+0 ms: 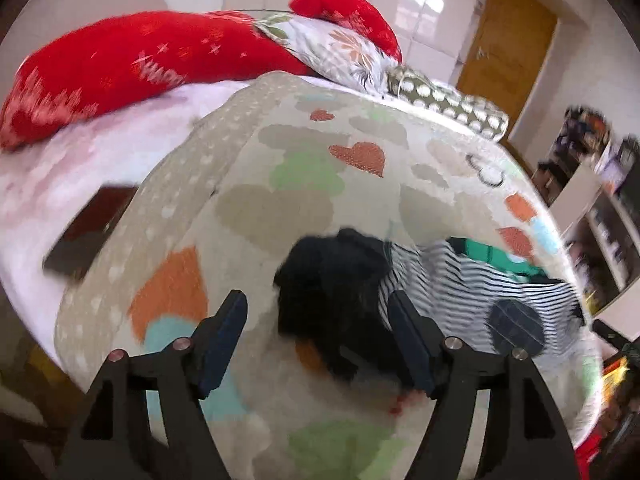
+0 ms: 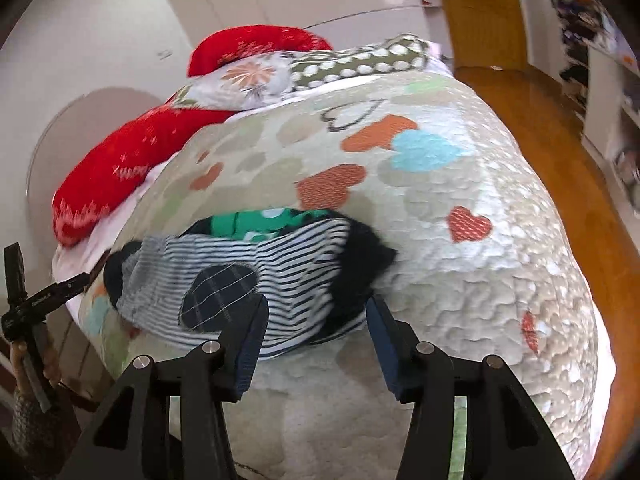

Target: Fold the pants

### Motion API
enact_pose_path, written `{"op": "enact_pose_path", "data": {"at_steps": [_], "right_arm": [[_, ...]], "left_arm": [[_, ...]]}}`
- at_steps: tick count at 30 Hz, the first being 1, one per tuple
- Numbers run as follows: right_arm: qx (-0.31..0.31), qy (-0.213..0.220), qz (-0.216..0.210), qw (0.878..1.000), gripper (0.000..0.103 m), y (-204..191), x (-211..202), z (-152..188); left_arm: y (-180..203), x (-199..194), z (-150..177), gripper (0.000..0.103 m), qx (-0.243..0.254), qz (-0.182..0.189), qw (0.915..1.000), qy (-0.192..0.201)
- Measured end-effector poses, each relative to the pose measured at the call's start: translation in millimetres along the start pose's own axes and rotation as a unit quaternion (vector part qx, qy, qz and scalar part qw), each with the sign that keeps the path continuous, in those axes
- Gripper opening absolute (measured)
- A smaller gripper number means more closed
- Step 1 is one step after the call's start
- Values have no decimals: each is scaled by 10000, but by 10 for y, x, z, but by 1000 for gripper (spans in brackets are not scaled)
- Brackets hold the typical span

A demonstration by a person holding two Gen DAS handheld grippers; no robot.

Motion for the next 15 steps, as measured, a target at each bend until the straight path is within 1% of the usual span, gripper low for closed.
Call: {"op": "enact_pose_path", "data": {"at_steps": [3, 4, 5, 6, 7, 9, 10, 12, 14, 15], "right_arm": [[243, -52, -29, 9997, 55, 89, 71, -17], [274, -69, -34, 9996, 55, 106, 85, -22], [281, -95, -23, 9996, 55, 106, 121, -39], [255, -105, -8, 9996, 55, 101, 130, -47], [206, -122, 5, 9997, 55, 78, 158, -58], [64, -141, 14, 9999, 55, 14, 201, -82], [-21, -145, 23, 9999, 55, -20, 225, -95], [-275, -153, 181, 9993, 55, -122, 332, -143], [-458, -170, 464, 9977, 55, -168, 444, -169], [-596, -247, 698, 9955, 37, -197, 535, -183]], "left_arm": [[164, 363, -157, 72, 318, -226, 9987, -341], [206, 476, -173, 69, 413, -390, 9973, -462], [229, 535, -166, 52, 474, -519, 9961, -527], [245, 600, -146, 41, 507, -740, 9940, -622], [227, 643, -114, 32, 402, -851, 9930, -711], [127, 625, -51, 32, 15, -830, 9944, -660], [79, 600, -22, 30, -129, -885, 9941, -613], [-11, 531, 36, 28, -398, -965, 9936, -437], [-78, 477, 84, 26, -631, -776, 9947, -237], [-103, 454, 103, 25, -705, -681, 9951, -149]]}}
Point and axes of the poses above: each gripper's, at about its wrist camera, not at the fingertips, and x roughly the way its jaws point, y to its right, z to its underside, the point moved 1 cm from there along x, roughly the way its jaws point, and after that the axes turned 1 degree about x, right-handed, at the moved point
